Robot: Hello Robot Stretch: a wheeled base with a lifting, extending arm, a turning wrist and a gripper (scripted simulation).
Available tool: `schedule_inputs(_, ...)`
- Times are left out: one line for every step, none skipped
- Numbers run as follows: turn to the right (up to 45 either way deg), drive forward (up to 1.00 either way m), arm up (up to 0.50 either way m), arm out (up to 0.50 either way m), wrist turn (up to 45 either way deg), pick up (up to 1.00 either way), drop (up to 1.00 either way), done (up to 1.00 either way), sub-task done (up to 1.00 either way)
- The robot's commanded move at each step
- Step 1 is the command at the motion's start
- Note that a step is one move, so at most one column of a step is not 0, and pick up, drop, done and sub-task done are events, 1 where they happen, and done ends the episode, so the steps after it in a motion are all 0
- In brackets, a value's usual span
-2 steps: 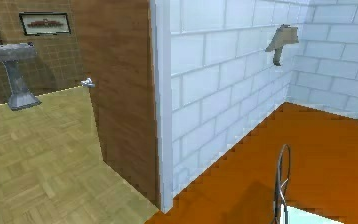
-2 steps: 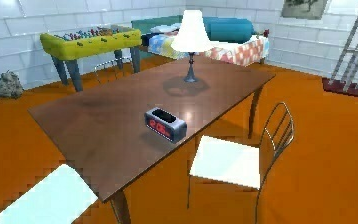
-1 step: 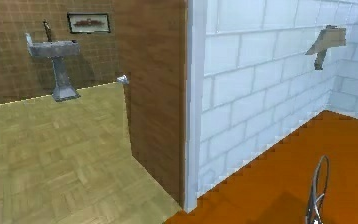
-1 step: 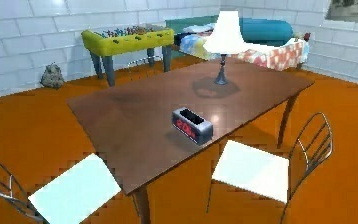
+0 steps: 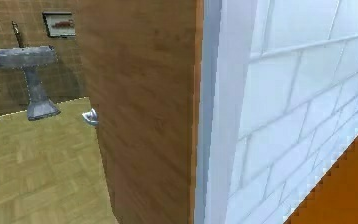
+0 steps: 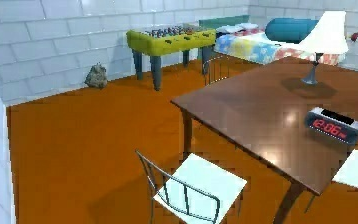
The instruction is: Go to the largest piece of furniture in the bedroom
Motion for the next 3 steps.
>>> schedule_inputs(45.0,0.00,0.00,0.00,0.0,0.00,0.00,0.00,0.00)
schedule_inputs(3.0,0.00,0.00,0.00,0.0,0.00,0.00,0.00,0.00)
schedule_inputs(0.0,0.85,0.00,0.00,0.0,0.00,0.00,0.00,0.00)
